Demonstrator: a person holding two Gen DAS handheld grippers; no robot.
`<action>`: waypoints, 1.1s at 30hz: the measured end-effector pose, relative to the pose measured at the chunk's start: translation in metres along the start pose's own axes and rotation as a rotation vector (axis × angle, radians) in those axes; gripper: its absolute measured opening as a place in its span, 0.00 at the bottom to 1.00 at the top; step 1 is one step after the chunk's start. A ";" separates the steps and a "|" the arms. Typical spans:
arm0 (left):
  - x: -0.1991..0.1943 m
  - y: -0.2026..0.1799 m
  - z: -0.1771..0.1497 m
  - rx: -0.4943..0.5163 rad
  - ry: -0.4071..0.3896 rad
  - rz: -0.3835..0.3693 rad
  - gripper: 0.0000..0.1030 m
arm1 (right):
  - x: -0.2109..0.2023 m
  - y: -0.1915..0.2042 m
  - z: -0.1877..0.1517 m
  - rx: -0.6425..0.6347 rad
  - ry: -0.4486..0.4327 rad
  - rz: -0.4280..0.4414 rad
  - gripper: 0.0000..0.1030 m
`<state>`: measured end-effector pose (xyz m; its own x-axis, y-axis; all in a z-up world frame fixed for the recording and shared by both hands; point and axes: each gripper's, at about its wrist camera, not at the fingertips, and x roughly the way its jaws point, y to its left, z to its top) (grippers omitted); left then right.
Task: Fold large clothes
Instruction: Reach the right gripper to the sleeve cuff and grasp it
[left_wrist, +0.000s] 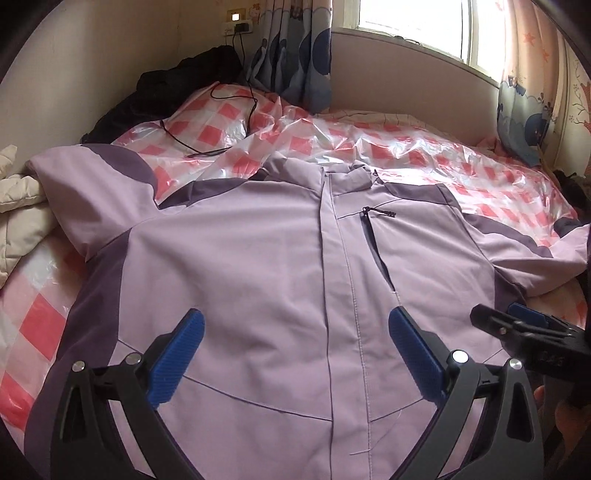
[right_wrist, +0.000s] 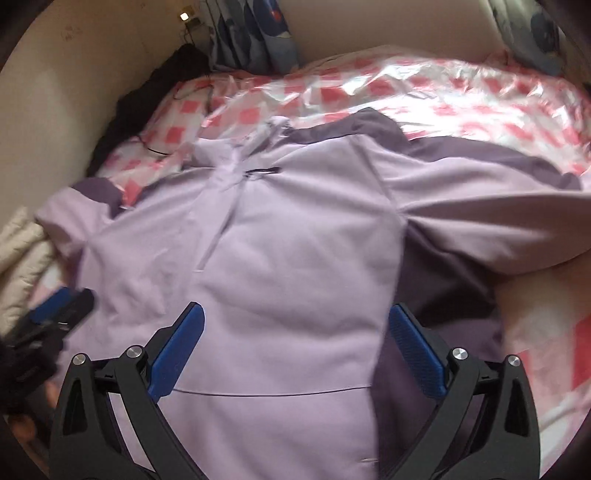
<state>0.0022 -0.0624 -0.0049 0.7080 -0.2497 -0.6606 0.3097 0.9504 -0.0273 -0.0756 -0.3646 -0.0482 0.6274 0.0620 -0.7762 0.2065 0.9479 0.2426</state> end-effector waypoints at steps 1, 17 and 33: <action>-0.002 -0.001 0.000 0.007 -0.010 0.004 0.93 | 0.017 -0.004 -0.003 -0.004 0.082 -0.044 0.94; 0.003 -0.015 -0.006 0.063 -0.005 0.005 0.93 | 0.018 -0.079 0.017 0.195 0.069 -0.024 0.94; 0.010 -0.025 -0.011 0.107 0.031 0.003 0.93 | -0.019 -0.157 -0.011 0.573 -0.063 0.204 0.94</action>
<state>-0.0051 -0.0865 -0.0189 0.6899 -0.2394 -0.6832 0.3744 0.9257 0.0537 -0.1288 -0.5108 -0.0778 0.7366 0.1890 -0.6494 0.4374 0.5991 0.6706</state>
